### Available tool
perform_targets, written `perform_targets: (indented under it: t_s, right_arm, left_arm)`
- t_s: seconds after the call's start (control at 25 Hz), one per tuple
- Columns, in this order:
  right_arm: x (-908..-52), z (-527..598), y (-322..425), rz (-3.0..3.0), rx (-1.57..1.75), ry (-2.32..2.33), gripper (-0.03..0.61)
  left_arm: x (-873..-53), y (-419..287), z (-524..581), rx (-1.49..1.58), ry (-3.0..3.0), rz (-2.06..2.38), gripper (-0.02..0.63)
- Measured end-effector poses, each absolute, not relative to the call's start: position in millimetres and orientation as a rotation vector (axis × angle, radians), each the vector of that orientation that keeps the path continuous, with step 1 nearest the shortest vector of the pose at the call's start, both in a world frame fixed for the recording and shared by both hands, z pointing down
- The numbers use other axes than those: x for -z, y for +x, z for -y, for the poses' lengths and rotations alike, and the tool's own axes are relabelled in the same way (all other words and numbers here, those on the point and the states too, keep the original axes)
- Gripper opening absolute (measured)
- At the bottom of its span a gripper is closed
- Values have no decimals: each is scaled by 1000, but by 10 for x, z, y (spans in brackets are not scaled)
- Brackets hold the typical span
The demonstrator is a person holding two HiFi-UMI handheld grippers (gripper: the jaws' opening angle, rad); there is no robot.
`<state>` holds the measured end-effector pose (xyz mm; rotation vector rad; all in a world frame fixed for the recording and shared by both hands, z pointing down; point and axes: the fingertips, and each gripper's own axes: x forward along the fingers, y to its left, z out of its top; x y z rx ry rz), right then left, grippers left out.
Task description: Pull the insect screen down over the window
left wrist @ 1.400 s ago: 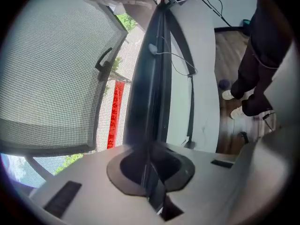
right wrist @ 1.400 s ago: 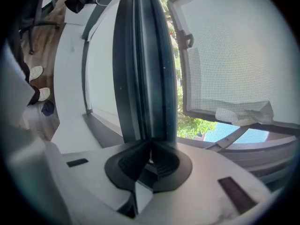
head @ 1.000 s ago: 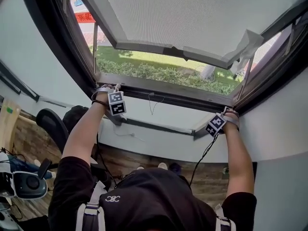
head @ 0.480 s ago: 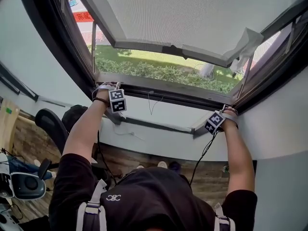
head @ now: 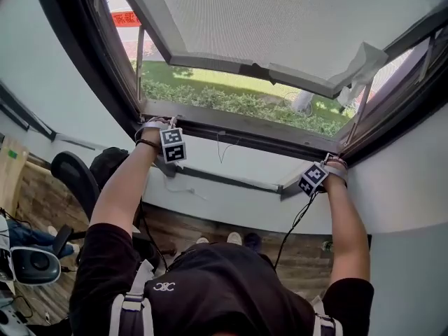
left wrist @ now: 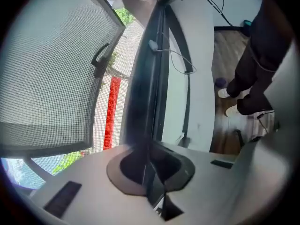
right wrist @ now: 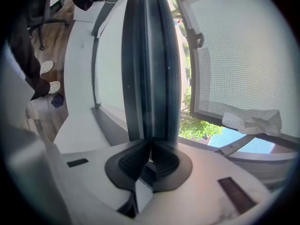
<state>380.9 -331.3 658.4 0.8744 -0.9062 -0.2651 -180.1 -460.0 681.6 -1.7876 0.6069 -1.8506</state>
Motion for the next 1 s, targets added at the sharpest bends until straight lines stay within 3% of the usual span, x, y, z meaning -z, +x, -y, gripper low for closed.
perform_targets:
  t_s: [1.0]
  right_arm:
    - [-6571,3376,3869,831,315,920,25]
  left_arm:
    - [-6782,-1775,4639,1822,-1685,-701,18]
